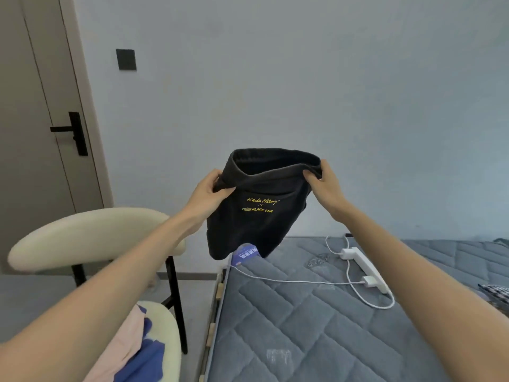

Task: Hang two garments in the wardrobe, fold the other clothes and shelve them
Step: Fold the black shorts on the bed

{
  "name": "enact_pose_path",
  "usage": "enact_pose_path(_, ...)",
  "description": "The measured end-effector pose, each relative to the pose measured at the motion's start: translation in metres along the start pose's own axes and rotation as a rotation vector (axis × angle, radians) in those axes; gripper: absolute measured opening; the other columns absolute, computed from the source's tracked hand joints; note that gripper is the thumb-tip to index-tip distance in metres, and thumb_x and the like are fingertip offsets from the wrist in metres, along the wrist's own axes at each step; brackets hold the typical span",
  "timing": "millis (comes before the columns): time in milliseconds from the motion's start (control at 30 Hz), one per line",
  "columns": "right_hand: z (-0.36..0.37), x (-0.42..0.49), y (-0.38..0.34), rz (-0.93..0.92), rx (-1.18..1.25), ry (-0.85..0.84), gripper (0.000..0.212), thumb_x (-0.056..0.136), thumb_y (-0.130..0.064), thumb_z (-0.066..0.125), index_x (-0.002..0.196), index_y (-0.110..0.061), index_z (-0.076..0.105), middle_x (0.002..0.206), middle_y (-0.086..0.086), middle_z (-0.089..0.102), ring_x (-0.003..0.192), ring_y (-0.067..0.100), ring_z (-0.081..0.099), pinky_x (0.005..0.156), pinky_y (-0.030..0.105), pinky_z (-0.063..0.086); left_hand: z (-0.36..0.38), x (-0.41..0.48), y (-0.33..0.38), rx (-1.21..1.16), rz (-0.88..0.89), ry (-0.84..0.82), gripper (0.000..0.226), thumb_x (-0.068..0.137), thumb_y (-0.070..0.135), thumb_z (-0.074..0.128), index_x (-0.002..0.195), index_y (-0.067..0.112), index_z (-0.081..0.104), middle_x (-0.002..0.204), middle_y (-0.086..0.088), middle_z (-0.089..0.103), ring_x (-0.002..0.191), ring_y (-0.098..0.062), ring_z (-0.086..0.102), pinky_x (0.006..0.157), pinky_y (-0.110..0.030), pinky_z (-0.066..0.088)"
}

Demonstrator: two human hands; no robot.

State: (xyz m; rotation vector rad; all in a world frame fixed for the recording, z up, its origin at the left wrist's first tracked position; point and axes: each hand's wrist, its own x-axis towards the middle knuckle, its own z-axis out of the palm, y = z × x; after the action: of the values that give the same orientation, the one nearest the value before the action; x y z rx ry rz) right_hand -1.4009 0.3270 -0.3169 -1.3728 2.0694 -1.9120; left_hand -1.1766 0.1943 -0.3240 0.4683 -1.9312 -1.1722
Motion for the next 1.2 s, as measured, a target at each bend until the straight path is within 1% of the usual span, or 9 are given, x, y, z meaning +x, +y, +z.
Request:
enact_pose_path(333,-0.066,-0.219,0.142,0.465,-0.187,-0.235,0.022,0.091,-0.005,0.053,0.112,-0.008,0.055,0.111,0.01,0.063,0.107,0.023,0.057,0.091,0.032,0.045,0.11,-0.18,-0.135,0.025,-0.248,-0.457,0.02,0.091,0.005,0.06,0.107,0.016,0.055,0.108,0.002,0.062,0.102,-0.008,0.056,0.093,-0.028,0.043)
enact_pose_path(467,-0.083,-0.287,0.168,0.555,-0.262,-0.304,0.01,0.085,-0.005,0.055,0.095,-0.006,0.053,0.096,0.009,0.061,0.095,0.026,0.056,0.087,0.036,0.044,0.125,-0.234,-0.155,0.14,-0.281,-0.725,0.029,0.091,0.016,0.062,0.107,0.036,0.049,0.105,0.012,0.064,0.096,-0.01,0.061,0.077,-0.023,0.05)
enact_pose_path(567,-0.088,-0.319,0.175,0.517,-0.331,-0.322,0.011,0.083,-0.005,0.056,0.081,-0.014,0.049,0.08,0.0,0.057,0.08,0.016,0.051,0.073,0.028,0.039,0.133,-0.261,-0.165,0.349,-0.172,-0.757,0.018,0.089,0.026,0.063,0.1,0.022,0.05,0.093,0.004,0.067,0.088,-0.019,0.064,0.076,-0.033,0.05)
enact_pose_path(700,-0.094,-0.341,0.181,0.479,-0.463,-0.385,0.025,0.076,-0.006,0.059,0.067,-0.025,0.046,0.064,-0.012,0.05,0.065,0.008,0.045,0.065,0.023,0.037,0.141,-0.292,-0.169,0.635,-0.048,-0.72,0.021,0.085,0.044,0.062,0.086,0.031,0.046,0.079,0.016,0.063,0.076,-0.011,0.062,0.056,-0.028,0.042)
enact_pose_path(800,-0.1,-0.352,0.185,0.502,-0.52,-0.483,0.018,0.073,-0.008,0.061,0.07,-0.024,0.053,0.067,-0.01,0.055,0.068,0.01,0.049,0.063,0.021,0.039,0.149,-0.307,-0.169,0.803,0.02,-0.755,0.027,0.08,0.06,0.057,0.092,0.036,0.055,0.08,0.017,0.063,0.078,-0.01,0.062,0.058,-0.026,0.041)
enact_pose_path(867,-0.102,-0.357,0.186,0.54,-0.558,-0.564,0.017,0.073,-0.009,0.062,0.072,-0.025,0.056,0.069,-0.008,0.058,0.069,0.012,0.053,0.061,0.018,0.041,0.155,-0.314,-0.171,0.874,0.067,-0.83,0.022,0.082,0.056,0.055,0.089,0.034,0.056,0.081,0.013,0.066,0.077,-0.014,0.063,0.062,-0.027,0.045)
enact_pose_path(933,-0.101,-0.36,0.185,0.643,-0.567,-0.652,0.016,0.07,-0.014,0.06,0.072,-0.03,0.058,0.066,-0.008,0.06,0.063,0.011,0.057,0.054,0.013,0.043,0.159,-0.321,-0.173,0.828,0.014,-0.946,0.016,0.081,0.049,0.057,0.082,0.033,0.055,0.077,0.012,0.064,0.071,-0.011,0.06,0.061,-0.024,0.045)
enact_pose_path(1067,-0.099,-0.364,0.188,0.875,-0.621,-0.868,0.015,0.072,-0.02,0.058,0.083,-0.031,0.054,0.079,-0.004,0.06,0.066,0.012,0.06,0.064,0.027,0.046,0.158,-0.328,-0.183,0.633,-0.24,-1.197,0.024,0.079,0.051,0.065,0.091,0.031,0.059,0.085,0.011,0.064,0.077,-0.006,0.06,0.069,-0.022,0.05)
enact_pose_path(1200,-0.104,-0.359,0.188,0.849,-0.514,-0.822,0.028,0.074,-0.013,0.056,0.099,-0.024,0.064,0.086,0.002,0.059,0.078,0.017,0.053,0.068,0.028,0.046,0.15,-0.327,-0.194,0.483,-0.314,-1.059,0.035,0.076,0.057,0.065,0.099,0.031,0.063,0.088,0.005,0.067,0.077,-0.008,0.059,0.069,-0.023,0.045)
